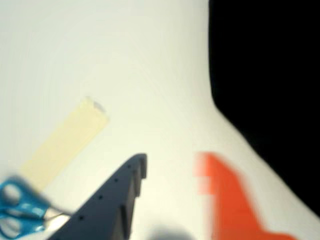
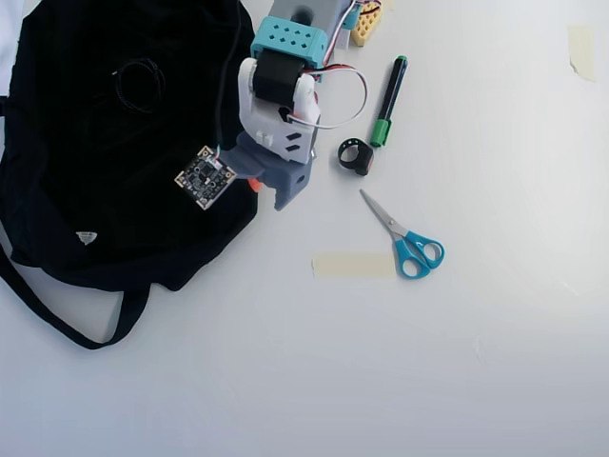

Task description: Put the cable into the black bag

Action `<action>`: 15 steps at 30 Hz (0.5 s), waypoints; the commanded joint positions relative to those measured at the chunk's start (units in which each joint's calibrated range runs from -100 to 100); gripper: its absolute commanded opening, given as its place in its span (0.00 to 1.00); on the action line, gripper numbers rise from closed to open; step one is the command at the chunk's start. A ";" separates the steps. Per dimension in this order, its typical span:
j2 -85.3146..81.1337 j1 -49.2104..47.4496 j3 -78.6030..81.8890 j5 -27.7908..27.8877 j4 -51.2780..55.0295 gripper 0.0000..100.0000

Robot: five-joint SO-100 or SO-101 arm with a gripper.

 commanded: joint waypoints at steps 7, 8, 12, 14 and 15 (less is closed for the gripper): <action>-12.33 -5.32 -1.49 0.25 15.61 0.02; -13.41 -6.14 -1.31 0.25 16.91 0.02; -17.81 -8.61 1.74 0.40 17.94 0.02; -21.46 -10.11 6.77 0.61 17.25 0.02; -23.28 -10.71 9.92 0.61 16.56 0.02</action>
